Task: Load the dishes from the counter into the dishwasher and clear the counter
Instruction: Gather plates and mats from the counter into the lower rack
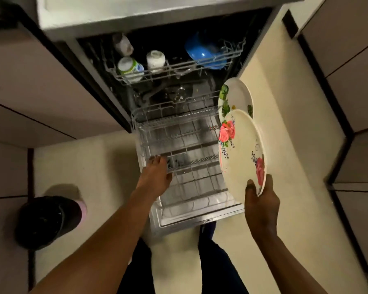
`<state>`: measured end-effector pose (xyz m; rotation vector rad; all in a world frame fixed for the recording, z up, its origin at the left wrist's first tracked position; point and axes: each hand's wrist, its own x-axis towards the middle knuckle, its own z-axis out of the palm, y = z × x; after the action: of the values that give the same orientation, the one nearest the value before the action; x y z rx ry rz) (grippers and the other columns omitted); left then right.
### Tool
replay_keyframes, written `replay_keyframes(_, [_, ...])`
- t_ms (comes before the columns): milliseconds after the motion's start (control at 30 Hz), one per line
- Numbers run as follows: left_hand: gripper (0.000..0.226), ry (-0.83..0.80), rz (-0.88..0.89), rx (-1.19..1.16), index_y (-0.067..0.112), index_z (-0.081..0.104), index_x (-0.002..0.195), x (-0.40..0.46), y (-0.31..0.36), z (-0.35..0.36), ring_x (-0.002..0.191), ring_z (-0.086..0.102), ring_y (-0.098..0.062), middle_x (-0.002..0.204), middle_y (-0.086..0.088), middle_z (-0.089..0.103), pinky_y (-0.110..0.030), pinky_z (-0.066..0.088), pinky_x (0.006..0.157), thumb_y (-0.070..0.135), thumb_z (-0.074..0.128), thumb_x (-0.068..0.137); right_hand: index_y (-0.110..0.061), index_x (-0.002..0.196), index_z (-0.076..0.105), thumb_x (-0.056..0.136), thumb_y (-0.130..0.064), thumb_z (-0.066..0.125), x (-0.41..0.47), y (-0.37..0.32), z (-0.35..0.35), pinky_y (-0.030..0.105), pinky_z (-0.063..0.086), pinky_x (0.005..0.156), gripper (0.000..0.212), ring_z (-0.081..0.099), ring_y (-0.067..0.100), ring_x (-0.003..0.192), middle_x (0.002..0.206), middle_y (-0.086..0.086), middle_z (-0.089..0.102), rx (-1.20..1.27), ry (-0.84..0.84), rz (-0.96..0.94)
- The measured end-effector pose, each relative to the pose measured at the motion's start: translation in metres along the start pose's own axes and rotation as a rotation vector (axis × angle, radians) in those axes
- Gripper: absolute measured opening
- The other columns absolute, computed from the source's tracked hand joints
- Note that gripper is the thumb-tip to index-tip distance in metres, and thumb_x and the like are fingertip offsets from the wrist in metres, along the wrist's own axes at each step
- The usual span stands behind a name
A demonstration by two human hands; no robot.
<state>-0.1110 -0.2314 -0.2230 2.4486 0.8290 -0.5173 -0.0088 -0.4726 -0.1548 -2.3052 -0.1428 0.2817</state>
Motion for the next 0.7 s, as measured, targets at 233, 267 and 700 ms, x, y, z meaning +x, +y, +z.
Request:
replay_keyframes(233, [0.06, 0.005, 0.052, 0.033, 0.023, 0.031, 0.15, 0.115, 0.021, 0.073, 0.14, 0.031, -0.035, 0.156, -0.014, 0.028, -0.048, 0.033, 0.111, 0.029, 0.055, 0.095, -0.002, 0.116, 0.048, 0.097, -0.011, 0.048, 0.114, 0.063, 0.039, 0.033, 0.049, 0.068, 0.02, 0.063, 0.043, 0.086, 0.104, 0.025, 0.066, -0.164, 0.081, -0.143])
replay_keyframes(267, [0.062, 0.007, 0.051, 0.029, 0.021, 0.028, 0.151, 0.138, 0.019, 0.085, 0.142, 0.027, -0.034, 0.157, -0.014, 0.026, -0.046, 0.03, 0.114, 0.031, 0.054, 0.095, -0.001, 0.115, 0.048, 0.097, -0.011, 0.048, 0.13, 0.074, 0.05, 0.03, 0.046, 0.064, 0.02, 0.063, 0.042, 0.084, 0.102, 0.024, 0.067, -0.182, 0.082, -0.176])
replay_keyframes(700, [0.087, -0.093, -0.055, 0.302, 0.008, 0.001, 0.154, 0.324, -0.011, 0.178, 0.146, 0.006, -0.04, 0.16, -0.019, 0.0, -0.049, 0.011, 0.119, 0.046, 0.052, 0.095, -0.009, 0.121, 0.044, 0.096, -0.01, 0.049, 0.252, 0.118, 0.183, 0.046, 0.059, 0.079, 0.025, 0.062, 0.029, 0.098, 0.121, 0.015, 0.061, -0.28, 0.115, -0.261])
